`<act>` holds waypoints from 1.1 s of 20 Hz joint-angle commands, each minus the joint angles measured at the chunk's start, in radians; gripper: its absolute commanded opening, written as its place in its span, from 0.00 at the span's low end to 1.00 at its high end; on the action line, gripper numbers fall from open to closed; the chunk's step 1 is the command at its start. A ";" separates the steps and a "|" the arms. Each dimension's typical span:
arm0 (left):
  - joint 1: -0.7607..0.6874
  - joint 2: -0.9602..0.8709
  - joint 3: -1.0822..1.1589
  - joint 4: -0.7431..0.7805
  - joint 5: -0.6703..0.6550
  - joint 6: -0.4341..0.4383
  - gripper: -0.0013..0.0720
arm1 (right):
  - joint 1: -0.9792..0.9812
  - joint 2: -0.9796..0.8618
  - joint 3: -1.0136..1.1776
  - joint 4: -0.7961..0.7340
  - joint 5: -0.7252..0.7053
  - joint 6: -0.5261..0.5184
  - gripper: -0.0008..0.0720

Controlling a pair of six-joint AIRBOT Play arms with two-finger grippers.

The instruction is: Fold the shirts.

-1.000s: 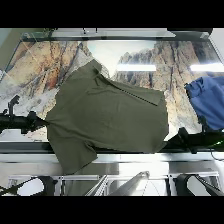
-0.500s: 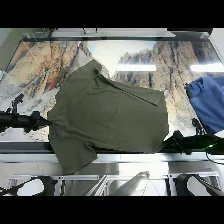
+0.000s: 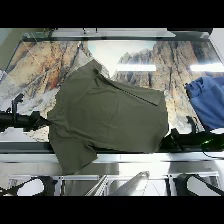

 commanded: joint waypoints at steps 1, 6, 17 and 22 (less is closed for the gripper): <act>0.000 0.001 0.003 -0.027 -0.012 -0.002 0.04 | -0.037 0.083 0.109 0.069 0.166 0.035 0.02; -0.014 0.034 0.129 -0.624 -0.339 0.126 0.04 | -0.156 0.367 0.382 0.359 0.264 0.036 0.02; 0.341 0.408 1.005 -1.517 -0.171 0.089 0.05 | -0.362 0.660 1.102 0.893 -0.216 -0.294 0.02; 0.455 0.362 1.072 -1.306 -0.175 -0.063 0.05 | -0.362 0.636 1.187 0.619 -0.238 -0.165 0.02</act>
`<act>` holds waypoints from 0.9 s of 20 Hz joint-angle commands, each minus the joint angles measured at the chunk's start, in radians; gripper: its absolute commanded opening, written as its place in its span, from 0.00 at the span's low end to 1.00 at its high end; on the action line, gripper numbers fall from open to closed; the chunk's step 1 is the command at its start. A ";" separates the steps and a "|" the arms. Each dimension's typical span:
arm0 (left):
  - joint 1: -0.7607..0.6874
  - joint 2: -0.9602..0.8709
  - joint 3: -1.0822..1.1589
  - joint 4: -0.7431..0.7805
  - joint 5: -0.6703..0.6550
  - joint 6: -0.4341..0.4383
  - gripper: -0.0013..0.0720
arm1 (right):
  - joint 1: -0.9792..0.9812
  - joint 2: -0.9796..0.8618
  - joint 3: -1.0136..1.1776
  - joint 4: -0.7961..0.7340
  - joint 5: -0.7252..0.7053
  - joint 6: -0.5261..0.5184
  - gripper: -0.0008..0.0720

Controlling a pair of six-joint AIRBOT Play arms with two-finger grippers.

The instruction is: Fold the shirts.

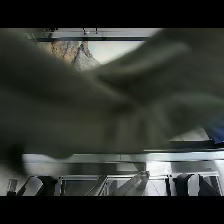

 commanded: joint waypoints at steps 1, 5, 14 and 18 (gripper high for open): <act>-0.056 -0.039 0.056 0.255 0.025 -0.103 0.05 | -0.004 -0.055 0.048 -0.154 0.057 0.106 0.02; -0.484 -0.195 0.056 0.756 0.025 -0.153 0.05 | -0.002 -0.221 -0.060 -0.154 0.285 0.162 0.02; -0.778 -0.761 0.056 1.073 0.062 -0.191 0.05 | 0.347 -0.654 -0.596 -0.385 0.008 0.056 0.02; -0.724 -1.001 0.056 1.070 0.128 -0.189 0.05 | 0.451 -0.989 -0.568 -0.173 -0.106 -0.137 0.02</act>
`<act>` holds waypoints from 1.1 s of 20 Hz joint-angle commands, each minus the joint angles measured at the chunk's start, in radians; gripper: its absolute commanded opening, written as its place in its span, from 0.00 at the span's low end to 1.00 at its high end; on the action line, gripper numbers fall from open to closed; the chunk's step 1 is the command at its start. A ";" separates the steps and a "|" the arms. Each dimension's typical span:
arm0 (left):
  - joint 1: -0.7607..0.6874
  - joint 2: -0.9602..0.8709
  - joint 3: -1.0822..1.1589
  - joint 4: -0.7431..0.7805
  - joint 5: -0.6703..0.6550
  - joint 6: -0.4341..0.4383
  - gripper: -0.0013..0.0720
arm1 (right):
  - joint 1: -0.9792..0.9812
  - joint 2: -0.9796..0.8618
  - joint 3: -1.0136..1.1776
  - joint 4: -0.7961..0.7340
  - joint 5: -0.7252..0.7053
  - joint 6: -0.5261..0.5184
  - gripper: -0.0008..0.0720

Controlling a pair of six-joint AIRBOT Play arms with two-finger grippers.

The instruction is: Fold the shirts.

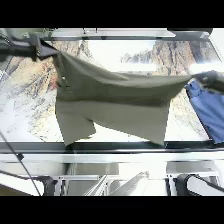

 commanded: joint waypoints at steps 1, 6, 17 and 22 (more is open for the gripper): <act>0.039 -0.208 0.001 0.005 0.080 0.000 0.05 | 0.094 -0.290 0.014 0.221 -0.084 -0.198 0.02; 0.137 -0.353 0.002 -0.246 0.187 0.082 0.05 | 0.169 -0.515 0.204 0.361 -0.026 -0.240 0.02; 0.280 -0.341 0.198 -0.100 -0.197 -0.058 0.62 | 0.038 -0.457 0.235 0.242 0.418 -0.129 0.28; 0.298 -0.099 -0.209 0.422 -0.178 -0.072 0.62 | 0.030 -0.282 0.094 0.042 0.496 -0.075 0.03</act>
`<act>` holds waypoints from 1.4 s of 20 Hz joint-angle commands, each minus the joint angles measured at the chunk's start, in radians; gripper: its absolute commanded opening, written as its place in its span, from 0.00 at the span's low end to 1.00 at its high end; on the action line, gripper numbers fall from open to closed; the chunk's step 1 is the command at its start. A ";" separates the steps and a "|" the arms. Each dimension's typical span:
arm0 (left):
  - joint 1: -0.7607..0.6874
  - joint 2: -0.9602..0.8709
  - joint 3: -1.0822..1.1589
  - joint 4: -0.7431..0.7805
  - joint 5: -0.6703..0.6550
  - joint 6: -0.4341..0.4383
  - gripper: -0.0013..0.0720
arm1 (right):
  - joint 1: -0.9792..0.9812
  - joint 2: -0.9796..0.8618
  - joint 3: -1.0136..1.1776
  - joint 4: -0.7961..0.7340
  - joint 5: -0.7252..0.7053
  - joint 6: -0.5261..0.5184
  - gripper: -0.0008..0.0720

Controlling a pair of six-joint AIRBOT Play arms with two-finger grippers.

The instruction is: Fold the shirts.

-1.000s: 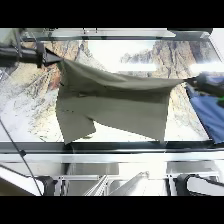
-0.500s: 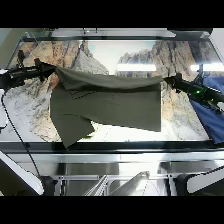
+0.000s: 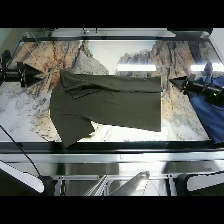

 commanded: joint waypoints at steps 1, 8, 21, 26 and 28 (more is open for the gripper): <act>0.012 0.151 -0.283 0.356 0.004 -0.027 0.62 | -0.010 0.139 -0.148 -0.114 0.059 0.024 0.03; -0.026 0.165 -0.576 0.386 0.152 0.043 0.62 | -0.023 0.403 -0.442 -0.113 0.004 -0.021 0.04; -0.112 0.141 -0.509 0.386 0.103 0.122 0.09 | -0.023 0.397 -0.444 -0.402 -0.168 0.185 0.53; -0.059 0.144 -0.508 0.387 0.063 0.129 0.35 | -0.021 0.327 -0.444 -0.397 -0.111 0.206 0.60; -0.009 0.158 -0.508 0.386 0.097 0.138 0.35 | -0.021 0.328 -0.444 -0.397 -0.090 0.206 0.60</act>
